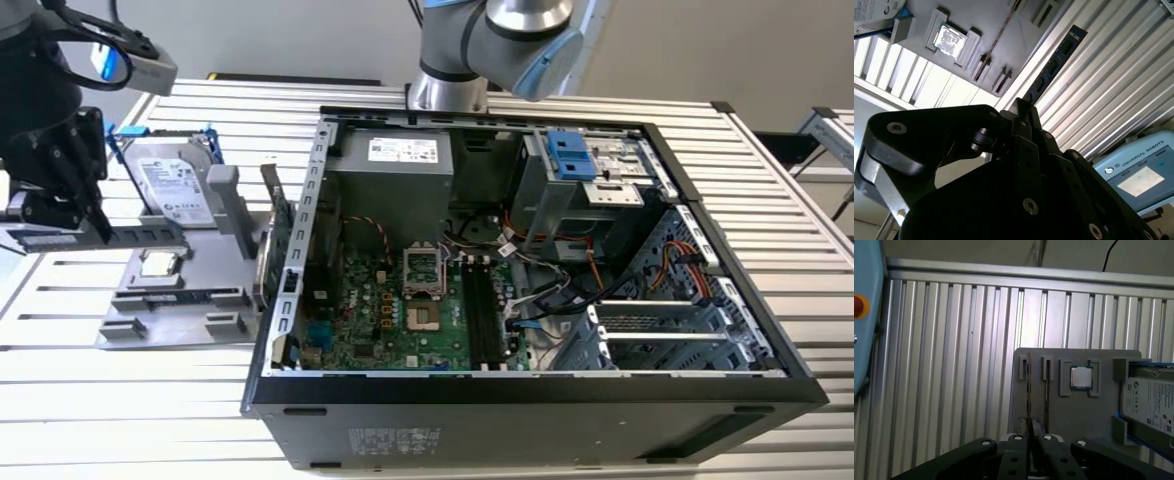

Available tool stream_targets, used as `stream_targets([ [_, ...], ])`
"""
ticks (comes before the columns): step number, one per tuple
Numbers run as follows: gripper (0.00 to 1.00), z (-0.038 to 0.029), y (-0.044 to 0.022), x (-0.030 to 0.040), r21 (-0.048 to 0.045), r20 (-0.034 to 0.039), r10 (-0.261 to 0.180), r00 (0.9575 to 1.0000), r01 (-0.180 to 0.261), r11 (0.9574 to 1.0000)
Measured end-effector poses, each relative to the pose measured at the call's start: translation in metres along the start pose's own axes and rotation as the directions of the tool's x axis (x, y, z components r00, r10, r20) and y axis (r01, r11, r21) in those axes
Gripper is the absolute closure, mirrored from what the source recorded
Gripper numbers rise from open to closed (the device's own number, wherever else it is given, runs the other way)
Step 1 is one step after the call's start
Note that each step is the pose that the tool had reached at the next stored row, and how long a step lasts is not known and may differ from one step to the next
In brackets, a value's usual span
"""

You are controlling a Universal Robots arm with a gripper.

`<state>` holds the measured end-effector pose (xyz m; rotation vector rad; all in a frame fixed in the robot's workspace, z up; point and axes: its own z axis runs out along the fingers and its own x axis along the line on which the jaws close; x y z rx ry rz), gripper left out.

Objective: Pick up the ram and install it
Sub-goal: 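Pick up the ram and move it above insertion slot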

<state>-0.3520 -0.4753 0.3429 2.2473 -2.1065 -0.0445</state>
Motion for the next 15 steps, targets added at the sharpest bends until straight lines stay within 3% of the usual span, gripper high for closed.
stream_targets([
  [15, 1.0, -0.0097, 0.0009, 0.0002, 0.0, 0.0, 0.0, 1.0, 0.0, 1.0],
])
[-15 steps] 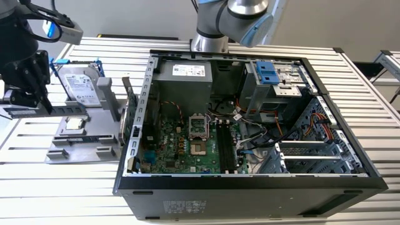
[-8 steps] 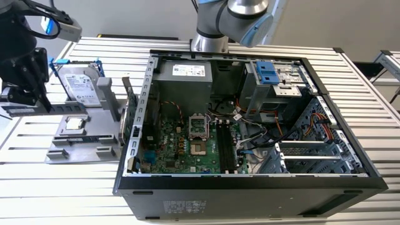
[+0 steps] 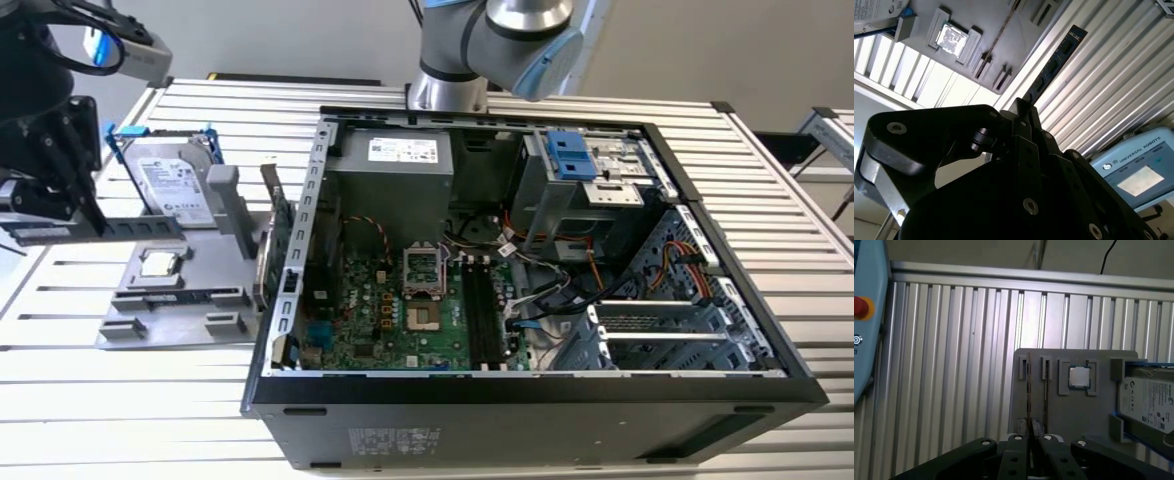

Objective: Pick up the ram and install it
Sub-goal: 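Pick up the ram and move it above insertion slot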

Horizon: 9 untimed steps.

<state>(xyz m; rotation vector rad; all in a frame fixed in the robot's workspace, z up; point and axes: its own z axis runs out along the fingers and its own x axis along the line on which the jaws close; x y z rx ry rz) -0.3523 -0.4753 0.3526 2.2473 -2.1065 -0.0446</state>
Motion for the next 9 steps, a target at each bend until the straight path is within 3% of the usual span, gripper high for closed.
stream_targets([
  [9, 1.0, -0.0048, 0.0005, 0.0001, 0.0, 0.0, 0.0, 1.0, 0.0, 1.0],
])
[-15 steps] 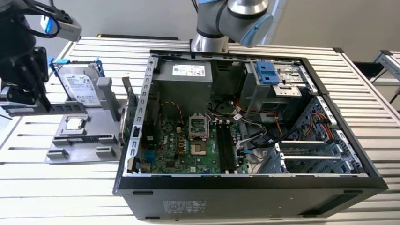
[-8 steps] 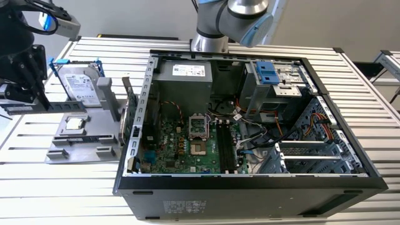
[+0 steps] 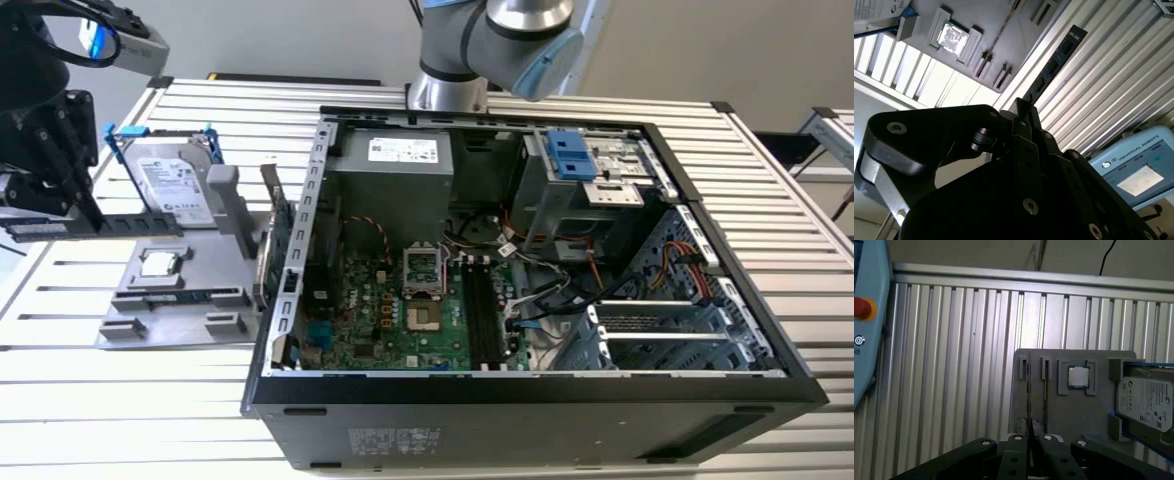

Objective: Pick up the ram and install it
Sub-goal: 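Pick up the ram and move it above insertion slot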

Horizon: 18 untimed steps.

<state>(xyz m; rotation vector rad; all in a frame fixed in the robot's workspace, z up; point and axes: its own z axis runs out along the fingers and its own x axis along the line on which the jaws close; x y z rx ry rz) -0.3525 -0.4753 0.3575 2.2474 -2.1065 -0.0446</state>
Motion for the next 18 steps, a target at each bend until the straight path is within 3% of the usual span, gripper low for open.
stream_targets([
  [18, 1.0, -0.0115, 0.002, 0.0002, 0.0001, -0.0001, 0.0, 1.0, 0.0, 1.0],
])
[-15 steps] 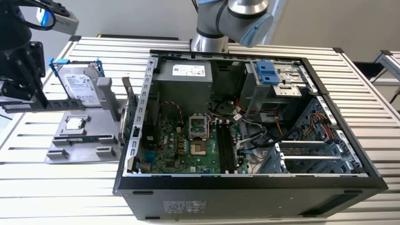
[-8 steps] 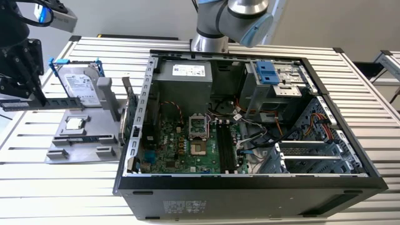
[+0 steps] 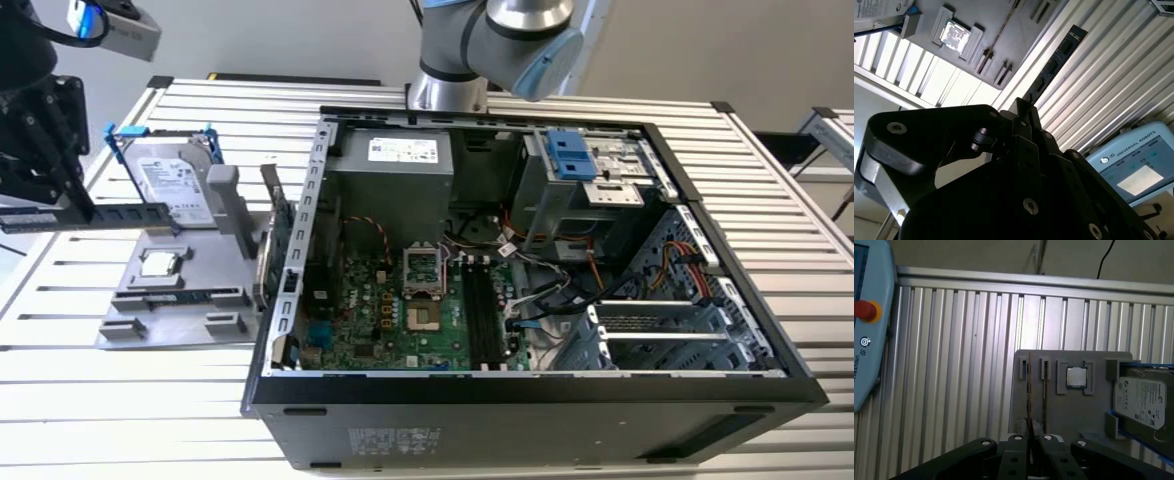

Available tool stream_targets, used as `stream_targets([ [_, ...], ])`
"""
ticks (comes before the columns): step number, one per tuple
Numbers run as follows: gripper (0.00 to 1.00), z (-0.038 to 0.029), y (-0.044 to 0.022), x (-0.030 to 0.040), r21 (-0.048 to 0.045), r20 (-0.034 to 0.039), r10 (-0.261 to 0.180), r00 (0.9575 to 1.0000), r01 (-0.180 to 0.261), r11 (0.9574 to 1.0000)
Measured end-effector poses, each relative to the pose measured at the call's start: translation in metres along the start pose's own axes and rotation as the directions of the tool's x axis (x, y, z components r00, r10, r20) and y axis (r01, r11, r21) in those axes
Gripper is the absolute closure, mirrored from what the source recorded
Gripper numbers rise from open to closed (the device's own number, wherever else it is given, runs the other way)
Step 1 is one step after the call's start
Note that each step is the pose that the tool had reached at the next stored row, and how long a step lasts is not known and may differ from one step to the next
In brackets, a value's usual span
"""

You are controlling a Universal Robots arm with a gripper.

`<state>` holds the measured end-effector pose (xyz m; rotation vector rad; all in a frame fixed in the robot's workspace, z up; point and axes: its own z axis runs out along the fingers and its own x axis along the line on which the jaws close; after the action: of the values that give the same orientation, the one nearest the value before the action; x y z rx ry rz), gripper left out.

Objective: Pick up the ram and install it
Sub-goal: 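Pick up the ram and move it above insertion slot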

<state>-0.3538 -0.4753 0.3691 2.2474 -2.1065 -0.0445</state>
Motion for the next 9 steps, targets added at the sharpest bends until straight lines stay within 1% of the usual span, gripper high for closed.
stream_targets([
  [9, 1.0, -0.0077, 0.0011, 0.0001, 0.0002, 0.0001, 0.001, 1.0, -0.001, 1.0],
])
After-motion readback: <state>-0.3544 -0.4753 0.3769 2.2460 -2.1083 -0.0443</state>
